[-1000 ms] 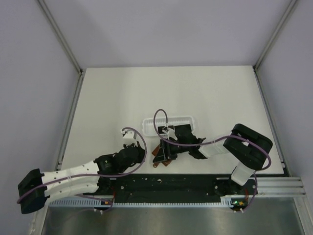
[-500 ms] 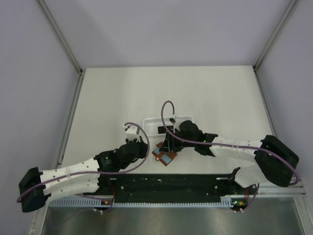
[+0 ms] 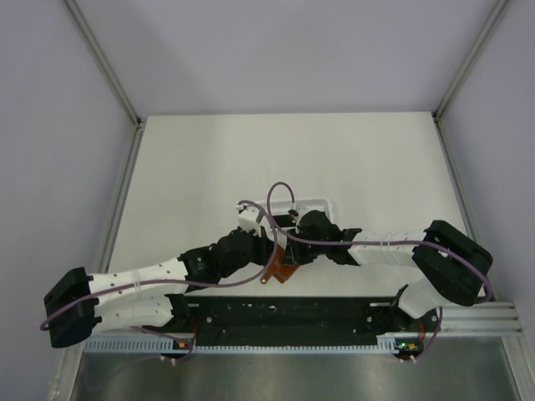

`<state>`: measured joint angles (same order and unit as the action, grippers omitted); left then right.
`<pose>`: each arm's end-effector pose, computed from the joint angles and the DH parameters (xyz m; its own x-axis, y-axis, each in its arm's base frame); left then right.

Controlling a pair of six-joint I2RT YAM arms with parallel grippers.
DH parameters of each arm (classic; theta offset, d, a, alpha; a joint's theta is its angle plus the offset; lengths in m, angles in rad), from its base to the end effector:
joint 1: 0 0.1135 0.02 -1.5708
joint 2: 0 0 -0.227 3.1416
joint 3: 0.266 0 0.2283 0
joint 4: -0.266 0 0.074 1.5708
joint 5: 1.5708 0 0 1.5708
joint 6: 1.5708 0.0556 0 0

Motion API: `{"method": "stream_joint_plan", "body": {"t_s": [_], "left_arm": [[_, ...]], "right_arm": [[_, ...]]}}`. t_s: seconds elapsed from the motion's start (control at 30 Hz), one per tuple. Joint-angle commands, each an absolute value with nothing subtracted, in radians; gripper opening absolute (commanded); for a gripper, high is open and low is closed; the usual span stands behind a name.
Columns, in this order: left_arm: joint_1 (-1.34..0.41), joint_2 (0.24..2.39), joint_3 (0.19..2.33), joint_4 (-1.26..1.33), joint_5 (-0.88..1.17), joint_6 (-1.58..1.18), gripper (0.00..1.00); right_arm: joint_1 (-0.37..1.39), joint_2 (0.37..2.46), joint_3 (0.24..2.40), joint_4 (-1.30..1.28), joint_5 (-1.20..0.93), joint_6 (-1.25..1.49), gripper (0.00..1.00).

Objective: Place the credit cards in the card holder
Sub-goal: Close the card holder at the center of the board.

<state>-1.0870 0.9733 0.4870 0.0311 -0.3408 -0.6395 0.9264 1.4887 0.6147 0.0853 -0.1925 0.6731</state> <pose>0.1228 -0.1937 0.1957 -0.5787 -0.1079 -0.8084 0.4354 0.7973 -0.4181 0.1593 0.2297 0.1181 -0.8729 -0.1431 -0.4664 -0.4112 0.7303 0.5455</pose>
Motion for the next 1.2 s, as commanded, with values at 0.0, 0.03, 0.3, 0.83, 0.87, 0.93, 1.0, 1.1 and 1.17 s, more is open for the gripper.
{"method": "stream_joint_plan", "body": {"t_s": [0.0, 0.03, 0.3, 0.83, 0.87, 0.93, 1.0, 1.1, 1.17], "left_arm": [[-1.085, 1.048, 0.511, 0.126, -0.209, -0.627, 0.0], [-1.086, 1.066, 0.509, 0.129, -0.196, -0.638, 0.0], [-1.086, 1.106, 0.417, 0.163, -0.224, -0.733, 0.0], [-1.089, 1.193, 0.31, 0.204, -0.224, -0.822, 0.0], [-1.086, 1.192, 0.304, 0.203, -0.222, -0.825, 0.0], [-1.088, 1.18, 0.288, 0.201, -0.222, -0.83, 0.0], [-1.088, 1.166, 0.275, 0.196, -0.225, -0.834, 0.0], [-1.088, 1.138, 0.252, 0.198, -0.232, -0.841, 0.0], [-1.088, 1.124, 0.236, 0.202, -0.233, -0.842, 0.0]], "right_arm": [[0.922, 1.52, 0.594, 0.126, -0.204, 0.683, 0.2], [0.922, 1.522, 0.591, 0.129, -0.206, 0.684, 0.2], [0.923, 1.522, 0.574, 0.153, -0.21, 0.712, 0.19], [0.92, 1.418, 0.583, 0.121, -0.213, 0.713, 0.31], [0.916, 1.401, 0.583, 0.111, -0.206, 0.707, 0.36], [0.905, 1.368, 0.58, 0.092, -0.195, 0.689, 0.43], [0.876, 1.35, 0.574, 0.08, -0.192, 0.67, 0.49], [0.827, 1.353, 0.555, 0.084, -0.216, 0.647, 0.55], [0.796, 1.371, 0.532, 0.113, -0.253, 0.638, 0.57]]}}
